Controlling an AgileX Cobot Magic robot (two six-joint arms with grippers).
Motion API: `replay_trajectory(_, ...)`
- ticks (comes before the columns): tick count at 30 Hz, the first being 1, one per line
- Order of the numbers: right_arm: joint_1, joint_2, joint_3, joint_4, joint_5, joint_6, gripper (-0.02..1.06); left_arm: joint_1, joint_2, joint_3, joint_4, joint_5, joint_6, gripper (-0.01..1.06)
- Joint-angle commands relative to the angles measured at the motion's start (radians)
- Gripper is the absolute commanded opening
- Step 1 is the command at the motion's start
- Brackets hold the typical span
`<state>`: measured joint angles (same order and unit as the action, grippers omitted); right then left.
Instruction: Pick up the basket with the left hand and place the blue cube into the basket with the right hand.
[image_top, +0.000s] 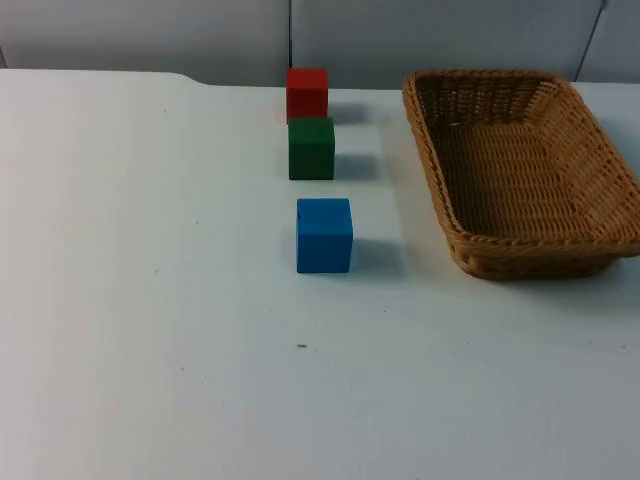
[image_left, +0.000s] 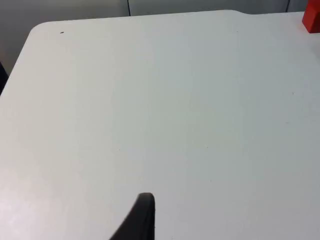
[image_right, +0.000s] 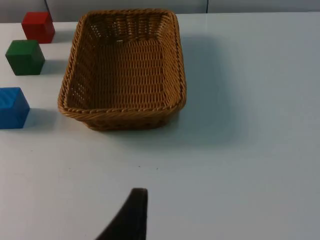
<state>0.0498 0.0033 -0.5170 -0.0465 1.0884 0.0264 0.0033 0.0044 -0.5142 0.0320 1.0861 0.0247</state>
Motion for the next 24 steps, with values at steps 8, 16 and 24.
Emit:
replay_trajectory(8, -0.006, -0.003, 0.009, 0.001, -0.01, 0.001, 1.04, 0.003, 0.009, -0.065, -0.071, -0.091, -0.005, 0.94)
replay_trajectory(16, -0.006, -0.003, 0.009, 0.001, -0.01, 0.001, 1.04, 0.003, 0.159, -0.13, -0.124, -0.142, -0.005, 0.94)
replay_trajectory(24, -0.006, -0.003, 0.009, 0.001, -0.01, 0.001, 1.04, 0.003, 0.343, -0.224, -0.134, -0.183, 0.021, 0.94)
